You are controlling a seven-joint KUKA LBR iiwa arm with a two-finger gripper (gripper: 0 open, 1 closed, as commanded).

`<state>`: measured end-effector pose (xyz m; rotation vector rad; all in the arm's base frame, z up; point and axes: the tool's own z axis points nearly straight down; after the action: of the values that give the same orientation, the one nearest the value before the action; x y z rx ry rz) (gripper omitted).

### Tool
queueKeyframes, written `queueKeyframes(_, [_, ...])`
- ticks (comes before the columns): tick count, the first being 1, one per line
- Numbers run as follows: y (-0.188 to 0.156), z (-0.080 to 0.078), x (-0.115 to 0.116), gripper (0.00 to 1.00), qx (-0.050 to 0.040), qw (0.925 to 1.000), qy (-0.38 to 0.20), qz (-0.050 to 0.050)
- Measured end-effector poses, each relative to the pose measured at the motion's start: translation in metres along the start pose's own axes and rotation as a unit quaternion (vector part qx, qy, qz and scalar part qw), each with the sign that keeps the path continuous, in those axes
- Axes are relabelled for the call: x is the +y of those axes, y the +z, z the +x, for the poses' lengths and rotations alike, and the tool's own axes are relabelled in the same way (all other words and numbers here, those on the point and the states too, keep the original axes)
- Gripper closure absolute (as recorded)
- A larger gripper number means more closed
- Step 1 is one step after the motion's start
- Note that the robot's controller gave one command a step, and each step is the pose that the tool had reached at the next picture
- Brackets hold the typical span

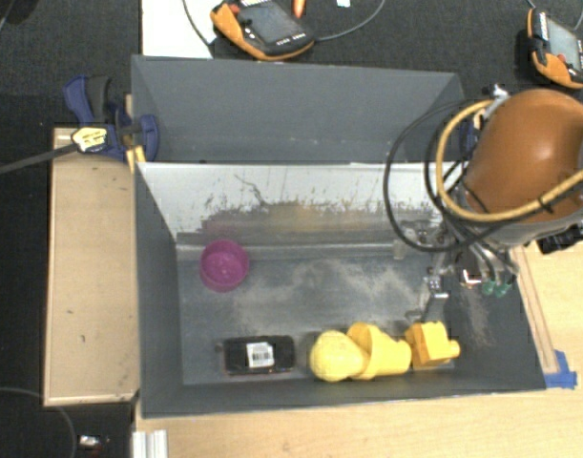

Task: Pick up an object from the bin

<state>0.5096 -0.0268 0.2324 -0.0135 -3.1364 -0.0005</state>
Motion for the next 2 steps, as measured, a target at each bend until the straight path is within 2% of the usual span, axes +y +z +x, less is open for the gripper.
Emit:
queueKeyframes(1, [-0.004,-0.001,0.0,0.0,-0.0041,1.0,-0.001,0.0])
queueKeyframes(2, [0.11,0.015,0.053,0.0,-0.0066,0.9946,-0.103,0.0])
